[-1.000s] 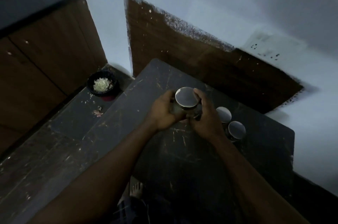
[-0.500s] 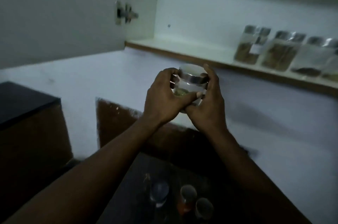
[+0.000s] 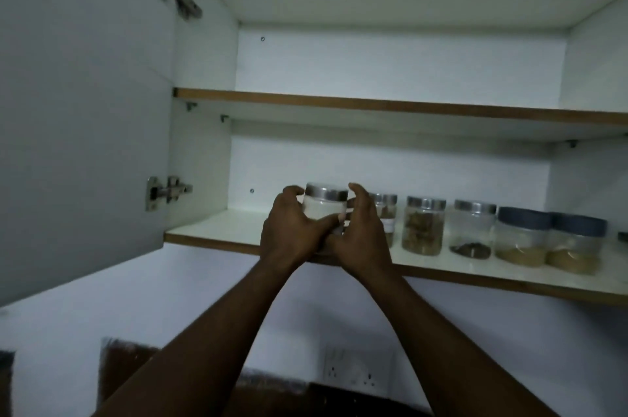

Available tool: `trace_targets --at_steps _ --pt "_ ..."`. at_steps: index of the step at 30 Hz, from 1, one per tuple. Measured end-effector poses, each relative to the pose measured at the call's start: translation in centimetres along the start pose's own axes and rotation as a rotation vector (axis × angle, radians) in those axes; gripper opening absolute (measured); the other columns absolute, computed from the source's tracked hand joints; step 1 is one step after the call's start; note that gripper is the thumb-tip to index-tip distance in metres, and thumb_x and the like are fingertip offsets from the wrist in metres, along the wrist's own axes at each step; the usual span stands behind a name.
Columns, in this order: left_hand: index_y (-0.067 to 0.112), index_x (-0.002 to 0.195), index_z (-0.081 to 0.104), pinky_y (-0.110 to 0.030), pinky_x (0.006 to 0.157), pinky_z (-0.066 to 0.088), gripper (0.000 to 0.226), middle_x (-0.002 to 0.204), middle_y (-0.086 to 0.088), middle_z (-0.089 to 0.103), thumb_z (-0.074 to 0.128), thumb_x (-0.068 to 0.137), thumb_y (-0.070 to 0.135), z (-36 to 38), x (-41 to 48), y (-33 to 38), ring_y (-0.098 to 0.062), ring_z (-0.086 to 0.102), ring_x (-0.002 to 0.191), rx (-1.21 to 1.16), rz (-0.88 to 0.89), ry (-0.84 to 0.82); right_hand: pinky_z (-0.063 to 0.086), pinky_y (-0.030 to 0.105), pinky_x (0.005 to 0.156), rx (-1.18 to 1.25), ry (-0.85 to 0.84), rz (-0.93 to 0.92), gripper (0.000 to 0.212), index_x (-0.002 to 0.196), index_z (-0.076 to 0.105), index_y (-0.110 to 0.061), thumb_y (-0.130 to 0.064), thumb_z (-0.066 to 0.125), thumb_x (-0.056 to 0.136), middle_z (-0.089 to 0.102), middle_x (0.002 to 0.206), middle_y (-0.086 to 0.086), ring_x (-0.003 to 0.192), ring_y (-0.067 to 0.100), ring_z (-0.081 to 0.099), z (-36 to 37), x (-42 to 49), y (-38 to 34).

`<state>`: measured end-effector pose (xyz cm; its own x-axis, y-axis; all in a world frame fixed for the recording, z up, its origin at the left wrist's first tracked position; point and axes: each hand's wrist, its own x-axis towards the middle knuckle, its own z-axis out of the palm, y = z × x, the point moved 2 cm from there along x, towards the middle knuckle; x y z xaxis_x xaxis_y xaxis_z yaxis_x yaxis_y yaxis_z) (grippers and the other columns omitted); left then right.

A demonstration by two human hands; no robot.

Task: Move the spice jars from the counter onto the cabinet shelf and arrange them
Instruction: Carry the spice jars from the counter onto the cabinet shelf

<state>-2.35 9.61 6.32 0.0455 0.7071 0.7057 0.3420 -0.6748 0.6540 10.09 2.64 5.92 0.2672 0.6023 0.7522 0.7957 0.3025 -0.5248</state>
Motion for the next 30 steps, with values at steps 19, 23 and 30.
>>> trace_targets --at_steps 19,23,30 --pt "0.017 0.127 0.052 -0.043 0.092 0.050 0.087 0.123 -0.008 0.058 0.064 0.072 0.083 7.7 4.5 -3.3 -0.031 0.061 0.115 0.406 -0.193 -0.280 0.059 0.042 0.079 -0.373 0.024 0.197 0.042 0.127 0.046 -0.016 -0.010 0.059 0.087 0.067 0.107 0.007 0.103 0.028 0.064 3.2 2.8 4.4" --pt "0.012 0.130 0.054 -0.048 0.101 0.051 0.096 0.129 -0.012 0.060 0.061 0.070 0.087 7.4 4.5 -3.1 -0.033 0.059 0.119 0.369 -0.222 -0.341 0.059 0.041 0.076 -0.326 0.030 0.212 0.042 0.127 0.047 -0.015 -0.010 0.060 0.087 0.065 0.109 0.008 0.103 0.029 0.064 2.8 2.9 4.2" --pt "0.005 0.130 0.055 -0.049 0.096 0.054 0.101 0.127 -0.015 0.063 0.072 0.066 0.082 4.8 1.3 -1.1 -0.035 0.060 0.118 0.268 -0.160 -0.280 0.058 0.036 0.075 -0.150 0.065 0.131 0.047 0.126 0.052 -0.020 -0.013 0.071 0.084 0.065 0.111 0.004 0.097 0.023 0.066 0.7 -0.6 3.3"
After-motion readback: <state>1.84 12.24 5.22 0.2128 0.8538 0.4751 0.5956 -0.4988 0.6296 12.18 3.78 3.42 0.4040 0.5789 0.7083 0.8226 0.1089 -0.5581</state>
